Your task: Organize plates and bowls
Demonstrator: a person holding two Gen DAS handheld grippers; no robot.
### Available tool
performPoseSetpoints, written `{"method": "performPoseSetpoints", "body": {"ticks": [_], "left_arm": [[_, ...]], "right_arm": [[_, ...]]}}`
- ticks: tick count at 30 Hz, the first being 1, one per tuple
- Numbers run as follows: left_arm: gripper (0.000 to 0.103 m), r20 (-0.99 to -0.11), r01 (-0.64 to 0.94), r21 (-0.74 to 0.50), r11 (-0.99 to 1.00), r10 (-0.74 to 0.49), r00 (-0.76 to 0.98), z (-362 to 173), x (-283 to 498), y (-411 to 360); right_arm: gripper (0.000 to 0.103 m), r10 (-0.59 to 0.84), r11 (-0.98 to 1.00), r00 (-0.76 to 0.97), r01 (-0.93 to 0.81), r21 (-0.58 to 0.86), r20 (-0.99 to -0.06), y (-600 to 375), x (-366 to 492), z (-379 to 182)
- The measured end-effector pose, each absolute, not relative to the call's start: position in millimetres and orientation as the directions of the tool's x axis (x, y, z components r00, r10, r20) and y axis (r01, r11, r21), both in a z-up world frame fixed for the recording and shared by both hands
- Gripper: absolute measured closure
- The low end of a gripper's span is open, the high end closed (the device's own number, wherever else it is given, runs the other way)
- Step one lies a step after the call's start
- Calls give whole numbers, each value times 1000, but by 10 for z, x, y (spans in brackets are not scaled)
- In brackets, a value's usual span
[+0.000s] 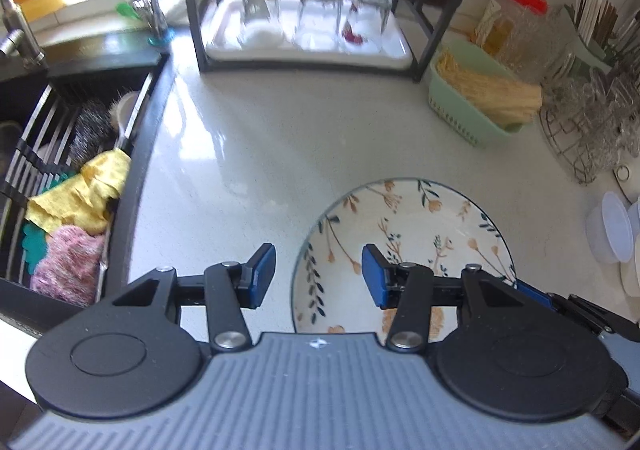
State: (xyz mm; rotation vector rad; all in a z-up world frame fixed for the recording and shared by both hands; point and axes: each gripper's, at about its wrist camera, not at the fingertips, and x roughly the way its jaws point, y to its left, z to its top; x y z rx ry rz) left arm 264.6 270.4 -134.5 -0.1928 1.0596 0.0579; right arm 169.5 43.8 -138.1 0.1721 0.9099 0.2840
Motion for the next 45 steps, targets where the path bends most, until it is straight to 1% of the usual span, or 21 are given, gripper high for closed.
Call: {"method": "performPoseSetpoints", "body": {"ticks": [3, 7, 14, 19, 25, 28, 30, 35, 40, 45], "left_arm": [[49, -854, -154, -133, 979, -34, 520, -1235, 2623, 2691], [49, -843, -156, -125, 980, -22, 538, -1154, 2588, 2606], [49, -830, -140, -113, 984, -16, 557, -1033, 2524, 2378], [49, -802, -127, -103, 987, -7, 597, -813, 2445, 2254], [49, -770, -148, -135, 980, -10, 638, -579, 2293, 2105], [49, -755, -119, -103, 988, 0, 656, -500, 2220, 1935], [49, -749, -103, -104, 989, -10, 662, -463, 2185, 1839], [49, -743, -100, -126, 987, -27, 669, -362, 2104, 1655], [49, -744, -98, -113, 989, -19, 668, -311, 2067, 1495], [48, -740, -65, -113, 991, -40, 671, -317, 2077, 1321]], "right_arm": [[79, 265, 964, 600, -186, 192, -755, 454, 1690, -1336], [82, 301, 954, 589, -200, 225, -750, 371, 1697, -1335], [82, 340, 940, 611, -240, 242, -715, 310, 1669, -1203], [82, 375, 927, 639, -268, 263, -672, 172, 1650, -951], [82, 392, 920, 680, -276, 279, -620, -90, 1560, -604], [82, 400, 916, 693, -276, 291, -600, -226, 1475, -478], [82, 406, 913, 698, -277, 301, -590, -307, 1414, -412], [82, 398, 915, 722, -271, 298, -566, -474, 1277, -262], [82, 375, 923, 749, -246, 297, -546, -620, 1154, -153], [82, 346, 931, 776, -216, 294, -527, -786, 1041, -89]]}}
